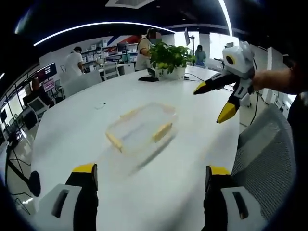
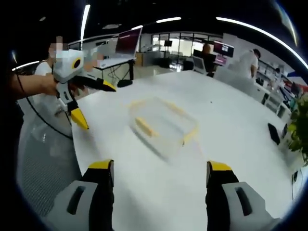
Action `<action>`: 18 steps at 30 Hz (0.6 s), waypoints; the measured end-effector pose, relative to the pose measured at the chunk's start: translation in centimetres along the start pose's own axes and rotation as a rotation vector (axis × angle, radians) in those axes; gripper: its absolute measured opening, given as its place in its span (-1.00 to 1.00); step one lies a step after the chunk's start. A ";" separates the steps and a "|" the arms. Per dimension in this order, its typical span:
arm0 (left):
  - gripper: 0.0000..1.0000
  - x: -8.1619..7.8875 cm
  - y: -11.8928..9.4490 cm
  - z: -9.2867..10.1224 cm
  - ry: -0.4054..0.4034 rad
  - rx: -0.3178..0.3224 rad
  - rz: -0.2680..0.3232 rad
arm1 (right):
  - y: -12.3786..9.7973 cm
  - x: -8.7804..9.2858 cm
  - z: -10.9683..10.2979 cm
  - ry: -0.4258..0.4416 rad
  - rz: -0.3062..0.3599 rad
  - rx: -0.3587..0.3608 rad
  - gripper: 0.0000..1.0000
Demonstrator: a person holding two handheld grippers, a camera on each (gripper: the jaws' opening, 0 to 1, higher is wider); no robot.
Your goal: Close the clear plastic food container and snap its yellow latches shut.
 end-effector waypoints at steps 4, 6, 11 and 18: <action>0.90 0.4 -0.4 0.1 0.011 -0.010 -0.005 | -0.7 0.6 -0.4 0.010 0.017 0.007 0.60; 0.94 0.5 -0.7 0.2 0.000 -0.011 0.001 | -1.0 1.0 -0.7 0.019 0.023 0.006 0.64; 0.97 0.8 -1.4 0.4 -0.026 -0.020 0.018 | -1.9 1.8 -1.0 0.019 0.038 0.021 0.73; 0.97 1.2 -2.3 0.8 -0.028 -0.026 0.036 | -2.4 2.7 -1.3 0.025 0.035 0.022 0.88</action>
Point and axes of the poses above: the point that each gripper's makers call its tool centre point, and the gripper's own axes: y roughly forward along the fingers, z roughly to its right, x roughly out of its underside, the point moved 5 cm from there along -y, roughly backward along the fingers, and after that the axes turned 2 degrees about -y, right-handed, at the moved point
